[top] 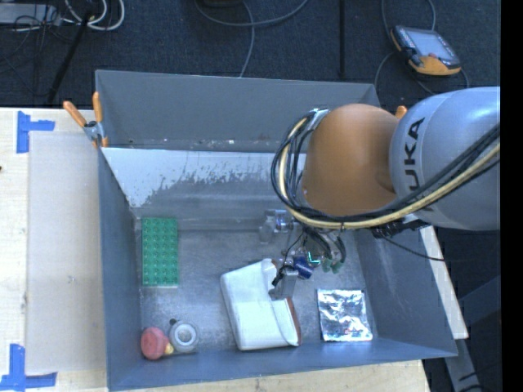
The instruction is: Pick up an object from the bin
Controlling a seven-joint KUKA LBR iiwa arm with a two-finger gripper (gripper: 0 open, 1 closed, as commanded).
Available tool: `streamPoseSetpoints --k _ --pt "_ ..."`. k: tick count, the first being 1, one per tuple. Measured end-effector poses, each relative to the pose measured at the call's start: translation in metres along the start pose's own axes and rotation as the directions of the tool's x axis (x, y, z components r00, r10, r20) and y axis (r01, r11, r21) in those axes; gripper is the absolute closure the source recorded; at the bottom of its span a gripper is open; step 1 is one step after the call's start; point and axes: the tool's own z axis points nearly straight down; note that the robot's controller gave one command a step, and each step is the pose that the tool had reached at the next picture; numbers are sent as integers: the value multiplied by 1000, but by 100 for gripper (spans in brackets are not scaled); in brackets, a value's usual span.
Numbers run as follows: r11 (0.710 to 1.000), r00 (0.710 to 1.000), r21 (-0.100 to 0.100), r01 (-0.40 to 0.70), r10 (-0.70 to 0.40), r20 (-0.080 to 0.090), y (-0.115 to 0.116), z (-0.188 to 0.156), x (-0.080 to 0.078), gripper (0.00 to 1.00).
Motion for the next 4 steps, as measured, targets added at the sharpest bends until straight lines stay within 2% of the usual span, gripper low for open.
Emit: streamPoseSetpoints --k 1,2,3,4 --pt "968 968 1 250 -250 3 -8 117 -33 0" --pt "970 969 3 245 -245 35 -7 108 -41 100" --pt "969 969 3 247 -247 17 5 -23 1 100" --pt "981 981 1 194 -194 3 49 44 -6 100"
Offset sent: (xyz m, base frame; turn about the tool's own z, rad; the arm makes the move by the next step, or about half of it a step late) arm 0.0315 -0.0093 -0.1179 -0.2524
